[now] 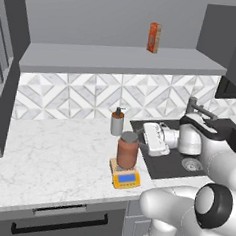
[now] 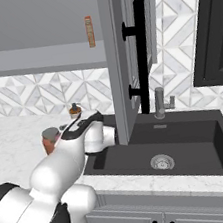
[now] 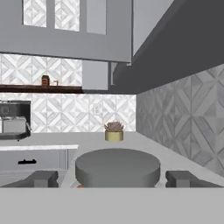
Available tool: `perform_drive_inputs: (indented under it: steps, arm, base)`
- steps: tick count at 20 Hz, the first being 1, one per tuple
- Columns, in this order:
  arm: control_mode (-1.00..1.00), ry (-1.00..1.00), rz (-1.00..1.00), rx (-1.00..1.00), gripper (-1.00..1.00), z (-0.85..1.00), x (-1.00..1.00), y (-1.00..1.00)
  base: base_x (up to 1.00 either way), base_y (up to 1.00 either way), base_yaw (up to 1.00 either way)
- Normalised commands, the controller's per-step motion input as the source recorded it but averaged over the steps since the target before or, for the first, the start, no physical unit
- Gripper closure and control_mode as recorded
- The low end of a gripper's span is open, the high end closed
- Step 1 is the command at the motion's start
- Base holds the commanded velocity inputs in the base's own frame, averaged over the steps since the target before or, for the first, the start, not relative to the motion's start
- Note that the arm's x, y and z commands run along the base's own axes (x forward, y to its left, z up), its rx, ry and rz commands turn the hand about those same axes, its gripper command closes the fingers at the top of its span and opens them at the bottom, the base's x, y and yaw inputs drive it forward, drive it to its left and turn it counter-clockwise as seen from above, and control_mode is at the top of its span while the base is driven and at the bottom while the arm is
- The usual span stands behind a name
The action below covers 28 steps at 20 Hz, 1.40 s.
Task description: Pick the honey bottle and place it on the digital scale for weighing, and close the cabinet.
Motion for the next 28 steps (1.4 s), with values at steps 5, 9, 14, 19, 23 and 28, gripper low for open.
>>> perform_drive_inputs:
  steps: [5, 9, 14, 19, 23, 28]
  arm:
    - [-1.00, -0.03, 0.00, 0.00, -1.00, 0.00, -0.07, -0.05]
    - [-1.00, -0.14, -0.02, 0.05, -1.00, 0.04, -0.26, -0.44]
    - [-1.00, -0.35, -0.08, 0.11, -1.00, 0.31, -0.44, -0.66]
    - [-1.00, -0.51, -0.13, 0.12, -1.00, 0.46, -0.39, -0.58]
    - [-1.00, -0.59, -0.20, 0.11, -1.00, 0.53, -0.32, -0.63]
    - [-1.00, -0.39, -0.20, 0.22, -1.00, 0.50, -0.23, -0.90]
  base:
    - [0.00, 0.00, 0.00]
    - [0.00, 0.00, 0.00]
    - [0.00, 0.00, 0.00]
    - [0.00, 0.00, 0.00]
    - [0.00, 0.00, 0.00]
    - [0.00, 0.00, 0.00]
